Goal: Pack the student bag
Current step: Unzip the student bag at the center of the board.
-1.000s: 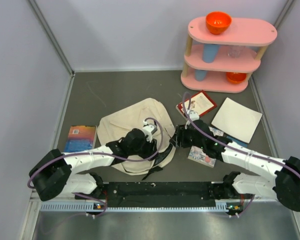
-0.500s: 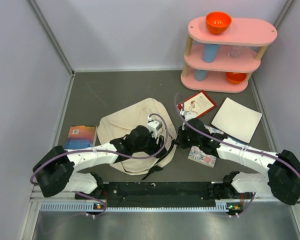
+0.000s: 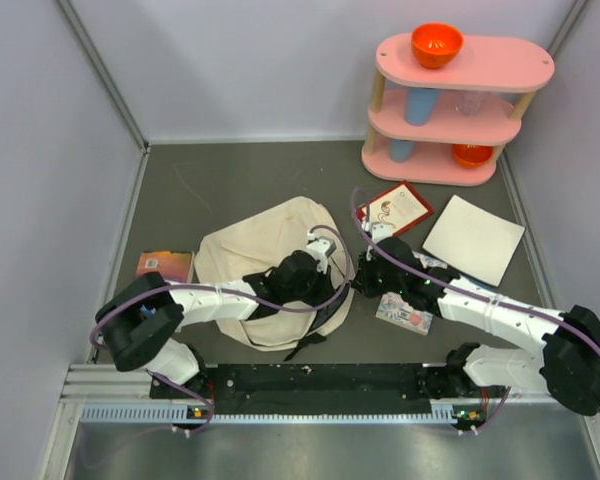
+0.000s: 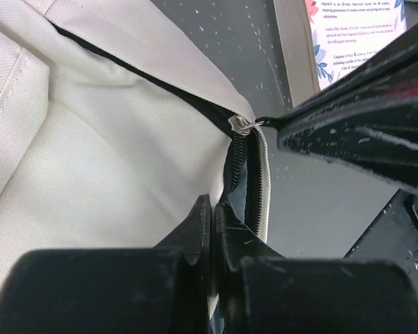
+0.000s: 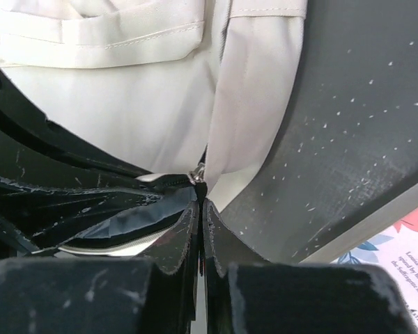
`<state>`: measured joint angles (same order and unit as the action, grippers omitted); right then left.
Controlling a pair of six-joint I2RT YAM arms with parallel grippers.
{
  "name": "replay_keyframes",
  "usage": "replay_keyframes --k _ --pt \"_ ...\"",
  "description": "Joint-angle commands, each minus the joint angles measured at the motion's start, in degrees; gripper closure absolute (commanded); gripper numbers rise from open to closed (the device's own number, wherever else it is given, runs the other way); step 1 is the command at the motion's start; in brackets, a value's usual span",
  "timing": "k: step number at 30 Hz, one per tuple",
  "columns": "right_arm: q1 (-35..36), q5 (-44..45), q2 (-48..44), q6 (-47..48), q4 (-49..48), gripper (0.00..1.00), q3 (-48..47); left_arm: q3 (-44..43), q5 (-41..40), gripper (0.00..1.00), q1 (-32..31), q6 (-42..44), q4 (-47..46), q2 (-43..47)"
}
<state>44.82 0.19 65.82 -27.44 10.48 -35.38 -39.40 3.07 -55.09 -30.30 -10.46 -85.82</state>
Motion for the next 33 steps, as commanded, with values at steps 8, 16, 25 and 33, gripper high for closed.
replay_keyframes --k 8,16,25,33 --pt "-3.2 8.5 0.4 1.2 -2.1 1.0 -5.0 9.4 -5.4 1.0 -1.9 -3.2 -4.6 5.1" --pt "-3.2 1.0 3.9 4.9 -6.6 1.0 -6.7 7.9 -5.4 1.0 -9.4 -0.9 -4.8 1.2" --pt "-3.4 1.1 6.0 3.3 -7.6 1.0 -6.2 10.4 -8.7 1.0 -11.5 -4.7 -7.8 2.1" --pt "-3.6 -8.5 9.4 -1.1 -14.1 1.0 -3.2 10.8 -11.3 1.0 -11.5 -7.8 -8.2 3.2"
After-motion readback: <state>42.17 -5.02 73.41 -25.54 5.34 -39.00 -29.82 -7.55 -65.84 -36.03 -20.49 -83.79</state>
